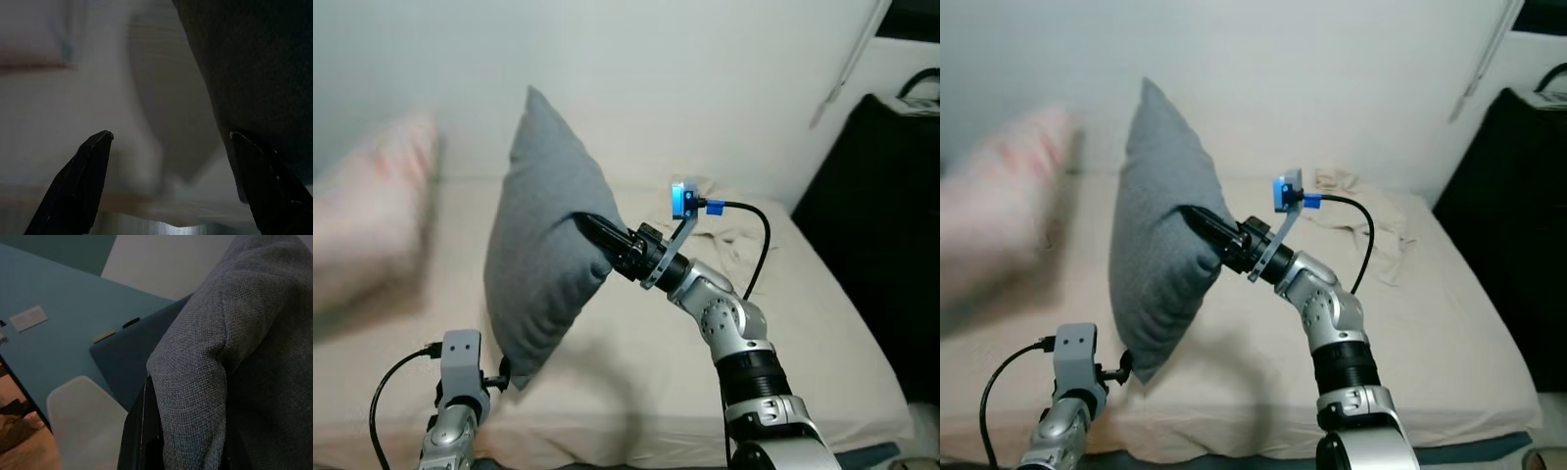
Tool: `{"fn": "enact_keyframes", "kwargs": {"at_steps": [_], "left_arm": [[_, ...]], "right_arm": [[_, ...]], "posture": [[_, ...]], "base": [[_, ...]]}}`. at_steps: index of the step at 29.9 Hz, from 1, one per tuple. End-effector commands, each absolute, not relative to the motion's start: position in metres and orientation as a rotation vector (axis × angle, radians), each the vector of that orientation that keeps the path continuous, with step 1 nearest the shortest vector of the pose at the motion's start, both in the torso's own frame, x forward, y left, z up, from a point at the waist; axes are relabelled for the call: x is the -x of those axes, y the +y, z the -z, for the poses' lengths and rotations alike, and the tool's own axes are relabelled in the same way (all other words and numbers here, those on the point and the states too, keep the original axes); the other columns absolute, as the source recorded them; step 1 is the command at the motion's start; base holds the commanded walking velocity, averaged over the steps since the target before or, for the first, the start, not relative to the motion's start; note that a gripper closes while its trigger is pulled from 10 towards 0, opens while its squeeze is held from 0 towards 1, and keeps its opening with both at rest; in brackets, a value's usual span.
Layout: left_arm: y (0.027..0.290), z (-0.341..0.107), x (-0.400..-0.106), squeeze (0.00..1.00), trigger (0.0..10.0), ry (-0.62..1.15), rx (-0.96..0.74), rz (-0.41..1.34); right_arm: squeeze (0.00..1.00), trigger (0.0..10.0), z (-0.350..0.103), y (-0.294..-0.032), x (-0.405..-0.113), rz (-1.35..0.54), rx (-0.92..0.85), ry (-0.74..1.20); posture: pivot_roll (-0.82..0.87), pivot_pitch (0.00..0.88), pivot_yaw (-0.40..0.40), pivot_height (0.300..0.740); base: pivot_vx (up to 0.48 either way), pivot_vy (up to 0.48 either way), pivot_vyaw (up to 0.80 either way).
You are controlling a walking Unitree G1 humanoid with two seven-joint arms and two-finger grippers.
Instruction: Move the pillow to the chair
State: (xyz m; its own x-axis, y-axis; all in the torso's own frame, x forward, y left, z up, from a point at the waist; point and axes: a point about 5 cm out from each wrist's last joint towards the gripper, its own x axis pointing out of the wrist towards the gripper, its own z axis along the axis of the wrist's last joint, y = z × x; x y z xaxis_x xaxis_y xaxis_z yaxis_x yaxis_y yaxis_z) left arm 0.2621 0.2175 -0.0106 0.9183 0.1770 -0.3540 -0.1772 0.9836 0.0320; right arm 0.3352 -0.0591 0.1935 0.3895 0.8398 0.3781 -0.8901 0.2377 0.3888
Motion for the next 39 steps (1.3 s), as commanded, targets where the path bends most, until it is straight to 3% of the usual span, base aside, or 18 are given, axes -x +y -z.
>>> {"fn": "enact_keyframes", "kwargs": {"at_steps": [1, 9, 13, 19, 28, 33, 39], "left_arm": [[0.21, 0.017, -0.257, 0.0, 10.0, 0.392, -0.005, -0.158], [0.212, 0.027, -0.247, 0.0, 10.0, 0.448, -0.023, -0.175], [0.224, 0.043, -0.225, 0.0, 10.0, 0.556, -0.056, -0.24], [0.234, 0.057, -0.201, 0.0, 10.0, 0.656, -0.076, -0.282], [0.231, 0.063, -0.193, 0.0, 10.0, 0.693, -0.055, -0.284], [0.229, 0.064, -0.193, 0.0, 10.0, 0.692, -0.023, -0.286], [0.225, 0.062, -0.198, 0.0, 10.0, 0.675, -0.017, -0.276]], "right_arm": [[0.0, 10.0, -0.204, -0.06, -0.332, -1.217, -0.602, -0.15], [0.0, 10.0, -0.178, -0.062, -0.345, -1.031, -0.535, -0.03], [0.0, 10.0, -0.114, -0.079, -0.345, -0.806, -0.495, 0.185], [0.0, 10.0, -0.096, -0.074, -0.332, -0.828, -0.516, 0.239], [0.0, 10.0, -0.095, -0.062, -0.331, -0.885, -0.512, 0.23], [0.0, 10.0, -0.098, -0.045, -0.32, -1.015, -0.489, 0.203], [0.0, 10.0, -0.097, -0.019, -0.302, -1.196, -0.397, 0.196]], "posture": [[0.17, 0.0, -0.101, 0.74], [0.17, 0.0, -0.106, 0.74], [0.18, 0.0, -0.111, 0.74], [0.18, 0.0, -0.107, 0.74], [0.19, 0.0, -0.104, 0.74], [0.19, 0.0, -0.105, 0.74], [0.19, 0.0, -0.11, 0.74]], "base": [[0.0, 0.0, 0.0], [0.0, 0.0, 0.0], [0.0, 0.0, 0.12], [0.0, 0.0, 0.73], [0.0, 0.0, 0.72], [0.0, 0.0, 0.72], [0.0, -0.415, 0.72]]}}
